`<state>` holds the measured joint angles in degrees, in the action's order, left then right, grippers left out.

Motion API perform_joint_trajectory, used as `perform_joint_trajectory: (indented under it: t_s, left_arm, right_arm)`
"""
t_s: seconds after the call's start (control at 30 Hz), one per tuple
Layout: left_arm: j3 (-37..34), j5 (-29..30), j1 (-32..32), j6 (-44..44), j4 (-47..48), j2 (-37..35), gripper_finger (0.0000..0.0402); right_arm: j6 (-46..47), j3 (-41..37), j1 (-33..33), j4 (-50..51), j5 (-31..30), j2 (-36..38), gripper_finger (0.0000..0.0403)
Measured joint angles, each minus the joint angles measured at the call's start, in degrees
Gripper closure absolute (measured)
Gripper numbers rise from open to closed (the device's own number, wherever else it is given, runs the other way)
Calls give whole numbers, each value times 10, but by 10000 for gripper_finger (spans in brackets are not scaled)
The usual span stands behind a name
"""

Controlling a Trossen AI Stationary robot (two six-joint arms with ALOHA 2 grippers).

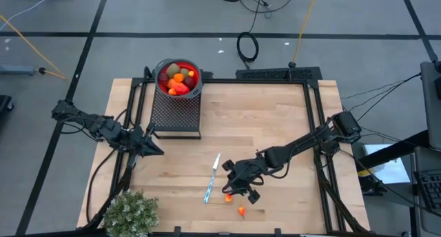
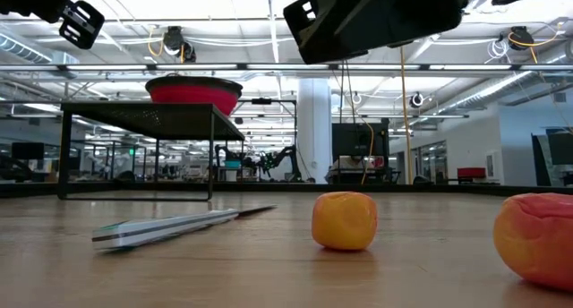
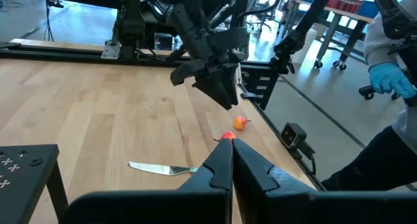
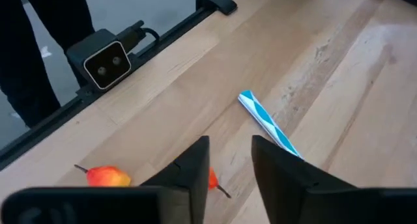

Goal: Pick & Place Fruit
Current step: Put the orange pear into the red strainer bowl on the shelf

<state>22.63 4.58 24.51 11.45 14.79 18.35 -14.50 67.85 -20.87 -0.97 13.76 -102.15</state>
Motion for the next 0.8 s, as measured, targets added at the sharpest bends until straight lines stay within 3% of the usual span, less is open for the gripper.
perform_joint_trajectory:
  t_s: [0.37,0.63,0.8]
  left_arm:
    - [0,11,0,8,0,0,382]
    - [0,15,0,8,0,0,400]
    - [0,15,0,10,0,0,389]
  right_arm:
    - [-15,0,-60,7,0,0,209]
    - [-28,-2,-99,12,0,-31,186]
    - [-42,-2,-109,-13,1,-60,179]
